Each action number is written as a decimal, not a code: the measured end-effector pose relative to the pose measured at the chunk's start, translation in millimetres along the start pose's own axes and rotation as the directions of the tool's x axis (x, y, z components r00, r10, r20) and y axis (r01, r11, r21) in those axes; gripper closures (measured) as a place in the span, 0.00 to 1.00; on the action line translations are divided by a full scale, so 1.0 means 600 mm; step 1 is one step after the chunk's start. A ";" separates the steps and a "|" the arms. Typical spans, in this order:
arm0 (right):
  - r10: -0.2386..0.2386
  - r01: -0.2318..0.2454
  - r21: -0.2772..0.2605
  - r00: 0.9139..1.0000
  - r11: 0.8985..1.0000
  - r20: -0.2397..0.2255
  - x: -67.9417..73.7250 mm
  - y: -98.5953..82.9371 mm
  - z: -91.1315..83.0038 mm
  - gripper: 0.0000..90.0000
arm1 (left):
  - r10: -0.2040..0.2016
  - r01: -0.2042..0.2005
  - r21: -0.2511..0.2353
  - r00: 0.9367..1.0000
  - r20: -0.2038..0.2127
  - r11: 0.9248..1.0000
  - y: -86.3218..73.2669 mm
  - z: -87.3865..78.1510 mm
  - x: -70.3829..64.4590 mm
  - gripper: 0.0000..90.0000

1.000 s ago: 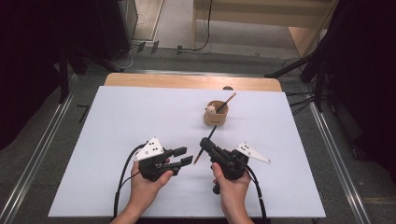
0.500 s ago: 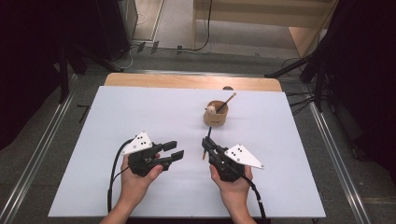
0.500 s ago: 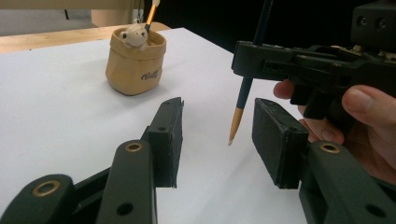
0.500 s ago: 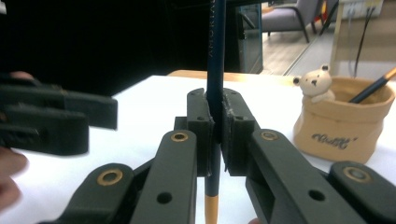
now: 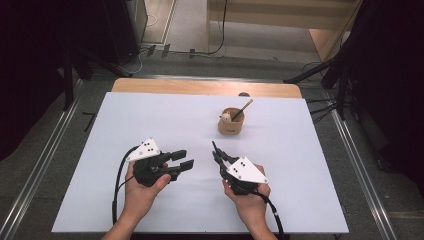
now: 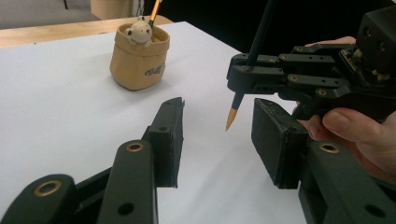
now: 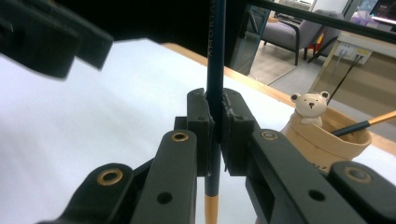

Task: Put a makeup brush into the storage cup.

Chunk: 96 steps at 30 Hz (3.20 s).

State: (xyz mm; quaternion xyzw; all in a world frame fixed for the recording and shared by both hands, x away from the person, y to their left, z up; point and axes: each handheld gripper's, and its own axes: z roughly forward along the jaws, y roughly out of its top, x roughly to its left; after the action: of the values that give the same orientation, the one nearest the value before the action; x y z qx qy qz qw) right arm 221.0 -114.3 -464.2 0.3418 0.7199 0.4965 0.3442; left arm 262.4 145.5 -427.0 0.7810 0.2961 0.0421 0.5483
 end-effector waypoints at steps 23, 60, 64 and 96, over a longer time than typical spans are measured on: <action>-0.373 0.372 0.081 0.928 0.925 -0.001 0.048 -0.008 0.020 0.95 | -0.021 0.019 0.082 0.999 0.027 0.996 0.016 0.000 -0.016 0.69; -0.379 0.378 0.060 0.926 0.924 -0.002 0.063 -0.010 0.024 0.61 | -0.082 0.080 0.098 0.997 0.017 0.992 0.019 -0.002 -0.011 0.97; -0.224 0.224 0.026 0.975 0.974 0.003 0.052 -0.008 0.018 0.47 | -0.078 0.078 0.069 0.997 -0.002 0.995 0.019 -0.009 -0.005 0.97; 0.806 -0.820 0.088 0.528 0.566 -0.266 -0.003 -0.011 -0.007 0.01 | 0.001 0.005 -0.259 1.000 0.021 0.966 -0.019 -0.002 -0.021 0.97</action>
State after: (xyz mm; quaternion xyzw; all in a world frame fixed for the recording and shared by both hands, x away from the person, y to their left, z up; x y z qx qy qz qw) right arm 217.5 -119.6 -469.1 0.5560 0.5062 0.6589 -0.0224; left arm 246.9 142.9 -433.3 0.7028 0.2831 0.0715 0.6487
